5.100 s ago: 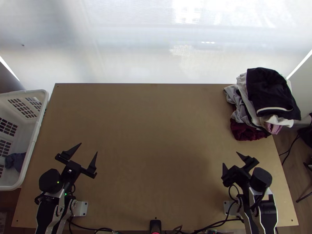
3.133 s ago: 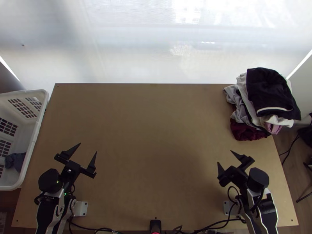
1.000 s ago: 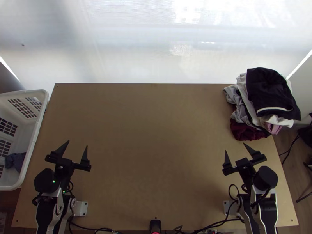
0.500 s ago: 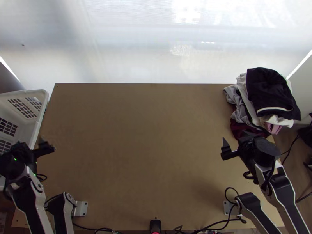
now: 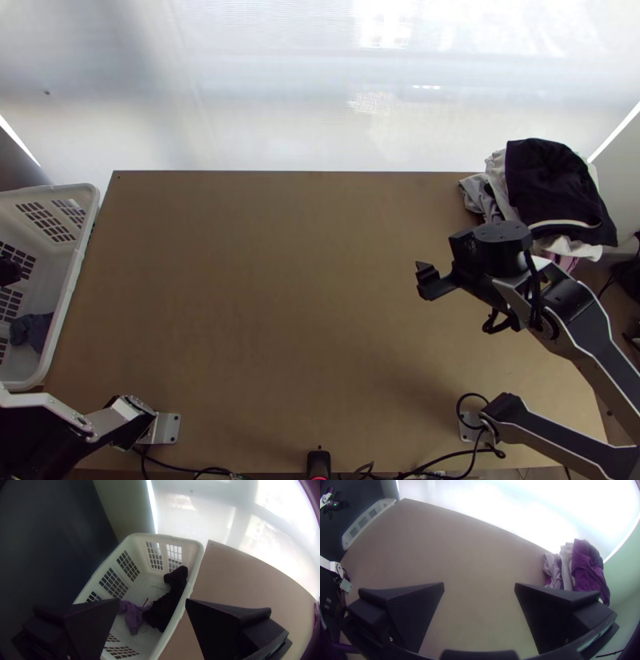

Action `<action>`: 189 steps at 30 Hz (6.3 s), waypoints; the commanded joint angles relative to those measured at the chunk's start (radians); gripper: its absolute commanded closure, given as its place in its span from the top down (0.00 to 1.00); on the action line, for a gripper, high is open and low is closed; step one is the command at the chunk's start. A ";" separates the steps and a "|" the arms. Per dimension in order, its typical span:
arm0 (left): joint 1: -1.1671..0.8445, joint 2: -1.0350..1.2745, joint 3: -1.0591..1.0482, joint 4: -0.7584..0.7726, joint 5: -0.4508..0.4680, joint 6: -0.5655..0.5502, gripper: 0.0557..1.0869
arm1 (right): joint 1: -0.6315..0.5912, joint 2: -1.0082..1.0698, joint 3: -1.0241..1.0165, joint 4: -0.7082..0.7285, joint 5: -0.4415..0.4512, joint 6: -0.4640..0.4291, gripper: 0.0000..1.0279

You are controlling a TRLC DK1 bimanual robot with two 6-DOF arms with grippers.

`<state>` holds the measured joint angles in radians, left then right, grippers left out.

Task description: Fold the t-shirt

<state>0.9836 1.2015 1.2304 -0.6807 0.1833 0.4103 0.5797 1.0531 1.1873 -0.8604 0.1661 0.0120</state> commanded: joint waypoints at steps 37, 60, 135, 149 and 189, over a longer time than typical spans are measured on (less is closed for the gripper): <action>0.199 1.192 0.751 -0.146 0.019 0.331 0.94 | 0.230 0.559 0.603 -0.158 0.021 0.039 0.96; 0.182 1.584 0.995 0.038 -0.090 0.335 0.95 | 0.235 0.634 0.637 -0.163 0.035 0.028 0.96; 0.112 1.021 0.991 -0.615 0.127 0.363 0.04 | 0.276 0.705 0.753 -0.172 0.041 0.000 0.96; -0.197 0.379 0.718 -0.731 0.182 0.406 0.04 | 0.160 0.548 0.609 -0.175 0.041 -0.007 0.96; -1.961 0.558 0.420 0.093 -0.151 -0.143 0.04 | -0.371 -0.186 0.025 -0.328 0.016 -0.007 0.96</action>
<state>-0.9100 1.4994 1.4200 -0.6392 0.0357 0.2836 0.3088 0.9401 1.2255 -1.1580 0.1837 0.0032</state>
